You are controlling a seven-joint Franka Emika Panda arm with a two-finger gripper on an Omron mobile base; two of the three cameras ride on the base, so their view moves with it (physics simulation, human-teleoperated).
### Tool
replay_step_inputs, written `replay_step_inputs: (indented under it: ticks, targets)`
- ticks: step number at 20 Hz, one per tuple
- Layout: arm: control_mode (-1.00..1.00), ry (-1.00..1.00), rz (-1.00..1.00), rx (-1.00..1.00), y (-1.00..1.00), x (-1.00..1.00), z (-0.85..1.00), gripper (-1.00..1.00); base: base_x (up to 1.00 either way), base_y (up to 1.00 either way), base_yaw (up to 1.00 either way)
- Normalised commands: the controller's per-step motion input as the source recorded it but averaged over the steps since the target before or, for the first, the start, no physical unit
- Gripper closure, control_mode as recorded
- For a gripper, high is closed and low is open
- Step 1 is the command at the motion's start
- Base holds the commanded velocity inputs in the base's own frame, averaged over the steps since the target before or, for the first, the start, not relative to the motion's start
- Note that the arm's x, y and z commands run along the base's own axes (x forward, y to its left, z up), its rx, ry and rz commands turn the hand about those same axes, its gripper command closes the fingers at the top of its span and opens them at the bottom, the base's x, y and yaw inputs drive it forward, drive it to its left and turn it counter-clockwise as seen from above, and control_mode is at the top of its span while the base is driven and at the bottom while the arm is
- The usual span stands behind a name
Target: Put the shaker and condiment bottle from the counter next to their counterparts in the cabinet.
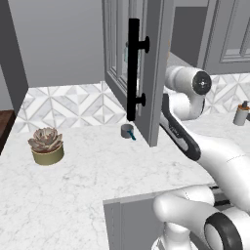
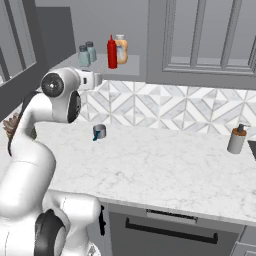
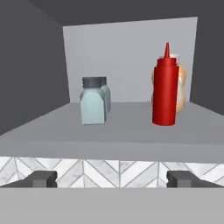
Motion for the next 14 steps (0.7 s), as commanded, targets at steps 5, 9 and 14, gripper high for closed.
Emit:
replay_step_inputs:
  ticks: [5,9,14]
  targets:
    - [-1.0,0.1,-0.02,0.0,-0.07,-0.76,-0.01,-1.0,0.0,0.0,0.0]
    - [-1.0,0.02,0.0,-0.01,-0.01,-0.52,-0.13,-1.0,0.0,0.0,0.0]
    - [-1.0,-0.03,0.0,-0.05,0.04,-0.02,-0.03,-1.0,0.0,0.0,0.0]
